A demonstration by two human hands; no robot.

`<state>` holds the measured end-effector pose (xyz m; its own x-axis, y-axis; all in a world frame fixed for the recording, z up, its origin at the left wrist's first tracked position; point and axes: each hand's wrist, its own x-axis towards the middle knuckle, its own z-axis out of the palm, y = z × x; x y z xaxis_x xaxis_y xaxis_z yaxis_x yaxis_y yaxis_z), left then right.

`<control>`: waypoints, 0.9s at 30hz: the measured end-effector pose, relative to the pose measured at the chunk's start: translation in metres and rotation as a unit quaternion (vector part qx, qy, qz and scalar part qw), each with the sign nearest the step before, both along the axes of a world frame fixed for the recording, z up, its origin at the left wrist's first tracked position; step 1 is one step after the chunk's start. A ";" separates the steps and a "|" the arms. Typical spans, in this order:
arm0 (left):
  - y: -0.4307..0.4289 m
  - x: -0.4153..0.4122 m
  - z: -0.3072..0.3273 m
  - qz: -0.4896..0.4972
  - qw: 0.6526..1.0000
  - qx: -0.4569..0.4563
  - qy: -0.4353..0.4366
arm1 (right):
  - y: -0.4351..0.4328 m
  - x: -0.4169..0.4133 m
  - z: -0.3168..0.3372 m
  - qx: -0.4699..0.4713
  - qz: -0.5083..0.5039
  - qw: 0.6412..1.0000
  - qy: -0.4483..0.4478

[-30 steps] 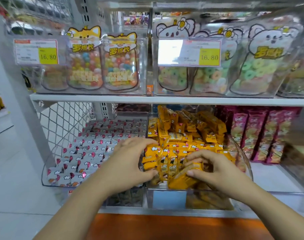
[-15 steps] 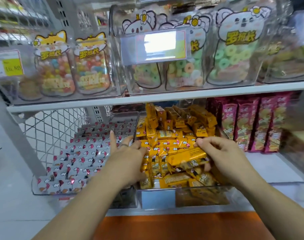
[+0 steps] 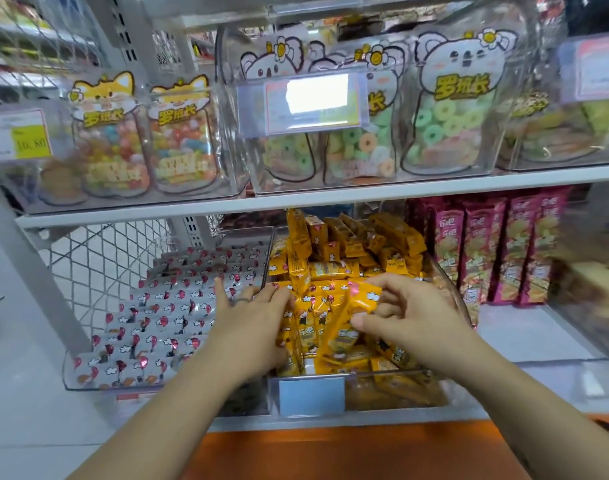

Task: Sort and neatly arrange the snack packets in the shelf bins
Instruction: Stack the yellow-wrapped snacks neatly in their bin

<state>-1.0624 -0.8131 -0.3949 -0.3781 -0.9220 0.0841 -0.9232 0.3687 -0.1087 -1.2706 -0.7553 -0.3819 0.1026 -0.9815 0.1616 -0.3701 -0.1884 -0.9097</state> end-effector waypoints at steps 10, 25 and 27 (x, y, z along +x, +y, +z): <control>0.003 0.042 -0.006 -0.139 0.941 0.010 0.308 | -0.032 0.073 -0.035 0.015 0.032 0.983 0.181; 0.014 0.038 -0.002 -0.101 0.991 0.032 0.079 | -0.036 0.039 0.010 -0.059 0.027 0.915 0.397; 0.017 0.039 -0.004 -0.101 0.992 0.034 0.069 | -0.040 0.034 0.007 -0.040 0.063 0.879 0.470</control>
